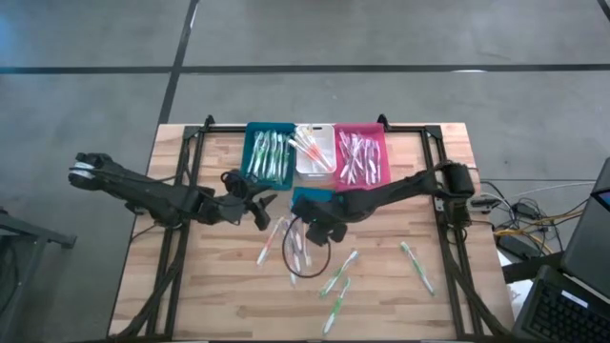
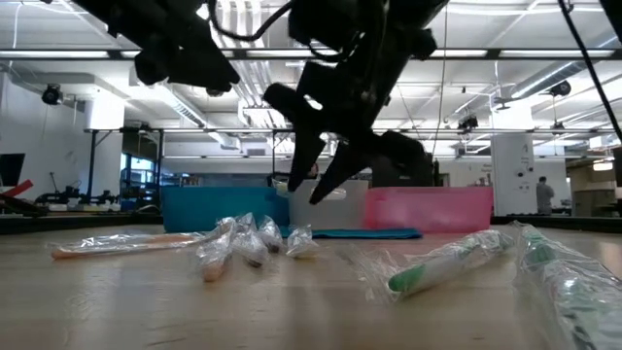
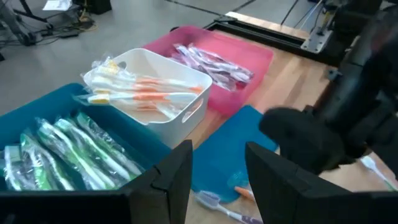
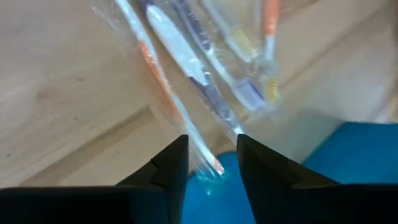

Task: Pick & Place Toothbrushes
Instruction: Put the right orange toothbrush into the white bin

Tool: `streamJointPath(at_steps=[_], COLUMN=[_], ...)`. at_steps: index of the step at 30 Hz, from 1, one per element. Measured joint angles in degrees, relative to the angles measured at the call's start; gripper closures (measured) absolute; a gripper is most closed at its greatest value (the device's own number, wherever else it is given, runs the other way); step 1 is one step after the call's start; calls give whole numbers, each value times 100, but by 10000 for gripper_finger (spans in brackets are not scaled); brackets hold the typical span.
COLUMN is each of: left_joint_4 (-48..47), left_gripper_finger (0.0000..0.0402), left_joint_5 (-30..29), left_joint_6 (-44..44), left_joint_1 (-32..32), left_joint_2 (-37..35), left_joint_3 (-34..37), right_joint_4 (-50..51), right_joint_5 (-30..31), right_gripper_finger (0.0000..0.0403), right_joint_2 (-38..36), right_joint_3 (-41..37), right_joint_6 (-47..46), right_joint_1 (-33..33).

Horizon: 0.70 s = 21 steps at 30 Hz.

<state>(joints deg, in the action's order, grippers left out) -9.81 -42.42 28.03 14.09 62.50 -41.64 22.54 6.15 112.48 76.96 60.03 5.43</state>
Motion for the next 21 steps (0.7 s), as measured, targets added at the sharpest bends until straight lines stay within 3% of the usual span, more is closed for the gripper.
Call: streamJointPath(at_steps=[10, 21], left_joint_4=[-6, 22], left_gripper_finger=[248, 250], left_joint_5=[-26, -32], left_joint_6=[-13, -7], left_joint_1=[0, 0], left_joint_2=[6, 6], left_joint_3=[110, 123], right_joint_4=[1157, 1568], right_joint_5=[-15, -162], right_gripper_finger=[240, 243], right_joint_2=[965, 1069], right_joint_3=[984, 1110], right_joint_6=[82, 144], right_joint_1=[52, 198])
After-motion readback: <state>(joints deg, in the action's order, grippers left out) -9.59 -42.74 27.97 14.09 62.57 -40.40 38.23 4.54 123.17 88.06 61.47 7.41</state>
